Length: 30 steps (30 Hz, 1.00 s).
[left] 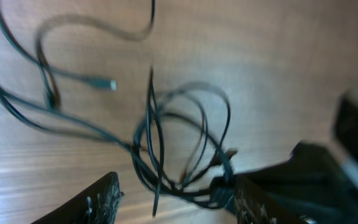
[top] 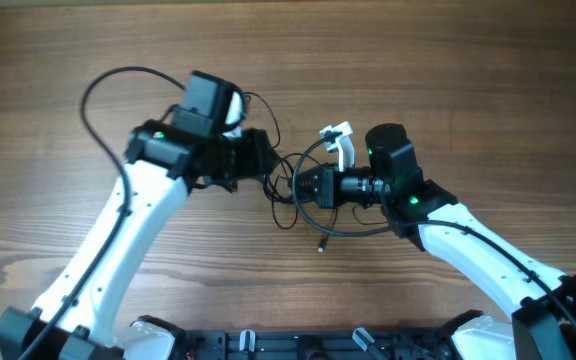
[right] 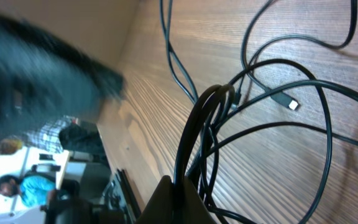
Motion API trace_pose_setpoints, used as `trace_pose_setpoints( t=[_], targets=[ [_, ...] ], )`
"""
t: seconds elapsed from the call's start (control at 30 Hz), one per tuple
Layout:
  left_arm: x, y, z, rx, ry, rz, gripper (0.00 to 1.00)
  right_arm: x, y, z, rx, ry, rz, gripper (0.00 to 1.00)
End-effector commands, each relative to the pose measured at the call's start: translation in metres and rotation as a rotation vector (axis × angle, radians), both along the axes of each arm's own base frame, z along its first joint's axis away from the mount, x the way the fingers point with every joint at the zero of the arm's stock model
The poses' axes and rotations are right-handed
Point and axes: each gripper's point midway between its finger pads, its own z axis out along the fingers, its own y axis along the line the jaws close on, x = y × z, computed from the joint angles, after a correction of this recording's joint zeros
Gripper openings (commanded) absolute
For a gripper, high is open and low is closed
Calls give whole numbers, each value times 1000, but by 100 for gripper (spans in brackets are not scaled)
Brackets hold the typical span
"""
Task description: Untangle cables
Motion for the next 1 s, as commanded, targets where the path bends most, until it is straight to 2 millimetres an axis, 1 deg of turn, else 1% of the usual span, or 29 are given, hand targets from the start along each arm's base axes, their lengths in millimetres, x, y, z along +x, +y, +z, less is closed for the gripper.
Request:
trace_pose_setpoints(
  t=[0.0, 0.03, 0.1, 0.2, 0.27, 0.3, 0.33, 0.4, 0.43, 0.53, 0.57, 0.6, 0.7, 0.77, 0.83, 0.9, 0.93, 0.97],
  targets=[
    [-17, -19, -28, 41, 100, -88, 60, 23, -7, 0, 6, 110, -188, 4],
    [-19, -24, -36, 62, 108, -136, 61, 28, -9, -1, 12, 156, -244, 4],
    [-25, -33, -55, 108, 118, -269, 67, 29, -10, -1, 37, 237, -293, 4],
    [-27, -37, -63, 136, 86, -399, 72, 27, -9, 0, 61, 299, -304, 4],
    [-27, -37, -63, 151, 47, -489, 72, 26, -9, 0, 75, 341, -320, 4],
    [-27, -37, -63, 160, 22, -541, 69, 25, -9, 1, 93, 379, -320, 4],
    [-26, -38, -62, 161, 10, -556, 63, 24, -7, 6, 115, 386, -299, 4],
    [-24, -39, -62, 156, 9, -536, 60, 19, 2, 30, 196, 332, -189, 4],
    [-21, -40, -61, 146, 15, -499, 60, 18, 3, 37, 217, 315, -168, 4],
    [-20, -42, -61, 137, 17, -484, 59, 18, 4, 38, 227, 337, -168, 4],
    [-20, -42, -61, 138, 16, -484, 57, 16, 5, 40, 232, 336, -155, 4],
    [-20, -42, -61, 137, 13, -486, 52, 15, 5, 40, 233, 338, -149, 4],
    [-17, -44, -60, 133, -3, -486, 32, 14, 5, 39, 230, 345, -148, 4],
    [-17, -44, -60, 134, -3, -486, 5, 15, 2, 30, 204, 372, -178, 4],
    [-18, -42, -60, 137, 6, -486, 4, 16, -12, -4, 84, 440, -289, 4],
    [-20, -37, -62, 155, 21, -480, 4, 13, -26, -29, -25, 468, -357, 4],
    [-20, -33, -63, 171, 29, -472, 4, 11, -32, -39, -72, 471, -377, 4],
    [-19, -25, -65, 194, 40, -454, 4, 8, -41, -50, -135, 465, -389, 4]
  ],
)
